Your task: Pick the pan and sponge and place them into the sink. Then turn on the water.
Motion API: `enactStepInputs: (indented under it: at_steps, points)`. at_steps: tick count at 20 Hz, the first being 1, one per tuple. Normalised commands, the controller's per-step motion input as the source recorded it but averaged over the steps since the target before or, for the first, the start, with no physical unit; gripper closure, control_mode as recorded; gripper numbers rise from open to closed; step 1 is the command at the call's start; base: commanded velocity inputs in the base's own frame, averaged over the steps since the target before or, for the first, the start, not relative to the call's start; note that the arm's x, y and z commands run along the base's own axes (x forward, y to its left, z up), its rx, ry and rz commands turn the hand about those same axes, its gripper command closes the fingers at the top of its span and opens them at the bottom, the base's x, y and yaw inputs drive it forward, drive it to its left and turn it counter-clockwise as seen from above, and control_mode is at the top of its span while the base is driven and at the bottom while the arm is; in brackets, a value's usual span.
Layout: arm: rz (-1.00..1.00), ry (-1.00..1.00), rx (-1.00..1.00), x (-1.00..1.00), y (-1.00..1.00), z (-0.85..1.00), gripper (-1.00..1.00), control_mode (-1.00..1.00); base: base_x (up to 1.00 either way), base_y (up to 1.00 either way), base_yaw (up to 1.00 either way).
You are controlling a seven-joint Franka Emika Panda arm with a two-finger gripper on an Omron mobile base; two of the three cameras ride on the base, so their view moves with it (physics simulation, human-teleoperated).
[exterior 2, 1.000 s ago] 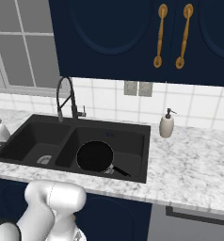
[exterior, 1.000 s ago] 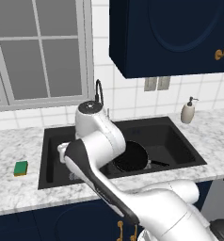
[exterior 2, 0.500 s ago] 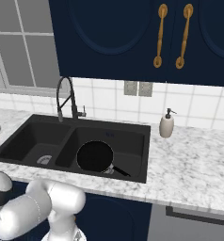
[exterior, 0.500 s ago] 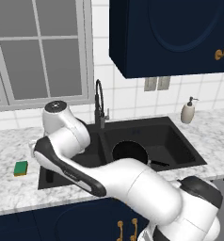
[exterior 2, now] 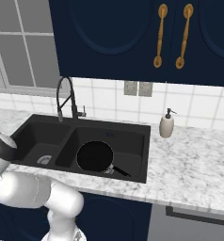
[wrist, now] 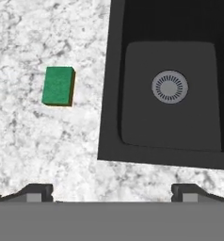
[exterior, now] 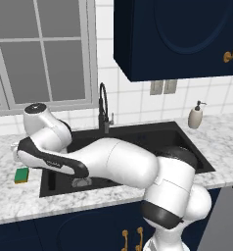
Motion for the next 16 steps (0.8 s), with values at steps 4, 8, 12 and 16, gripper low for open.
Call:
enactStepInputs:
  at_steps: [4,8,12,16]
  points:
    - [0.01,0.02,0.0,0.31,0.47,-0.53,-1.0,-1.0,0.0,0.0,0.0]
    - [0.0,0.06,0.0,0.28,0.56,-0.48,-1.0,-1.0,0.0,0.0,0.0]
    - [0.0,0.04,0.0,0.36,0.36,-0.45,-1.0,-1.0,0.0,0.0,0.0]
    - [0.0,0.0,0.0,0.58,0.23,-0.32,-1.0,-1.0,0.0,0.0,0.0]
